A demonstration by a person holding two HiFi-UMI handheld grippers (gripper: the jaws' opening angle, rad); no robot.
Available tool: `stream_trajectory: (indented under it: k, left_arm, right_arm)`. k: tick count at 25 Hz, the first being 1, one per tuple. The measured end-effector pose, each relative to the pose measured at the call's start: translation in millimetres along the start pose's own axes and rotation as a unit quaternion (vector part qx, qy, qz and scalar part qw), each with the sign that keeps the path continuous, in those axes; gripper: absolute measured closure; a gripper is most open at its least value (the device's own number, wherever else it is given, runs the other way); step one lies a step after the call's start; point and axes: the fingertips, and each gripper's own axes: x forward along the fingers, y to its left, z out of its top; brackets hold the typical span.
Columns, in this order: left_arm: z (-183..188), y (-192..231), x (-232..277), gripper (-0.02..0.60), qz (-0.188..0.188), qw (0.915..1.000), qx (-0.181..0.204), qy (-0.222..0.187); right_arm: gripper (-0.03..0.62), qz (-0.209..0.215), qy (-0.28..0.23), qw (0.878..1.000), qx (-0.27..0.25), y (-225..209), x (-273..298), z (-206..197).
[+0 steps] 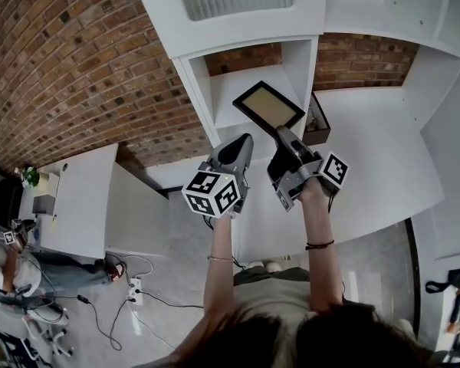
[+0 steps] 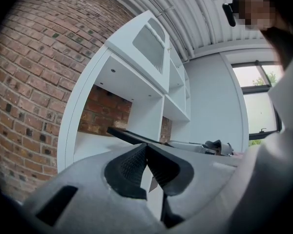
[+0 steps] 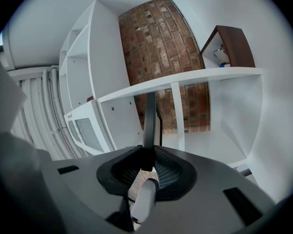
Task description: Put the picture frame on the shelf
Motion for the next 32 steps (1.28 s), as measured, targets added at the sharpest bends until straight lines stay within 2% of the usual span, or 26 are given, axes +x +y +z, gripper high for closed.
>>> stream_trajectory:
  k: [10, 32]
  left_arm:
    - [2, 22, 18, 0.571, -0.016, 0.9998, -0.005, 0.007]
    - [-2, 54, 38, 0.571, -0.021, 0.9992, -0.034, 0.0]
  right_arm:
    - [0.523, -0.001, -0.018, 1.0, 0.001, -8, 24, 12]
    - [0.523, -0.016, -0.022, 1.0, 0.012, -30, 53, 21]
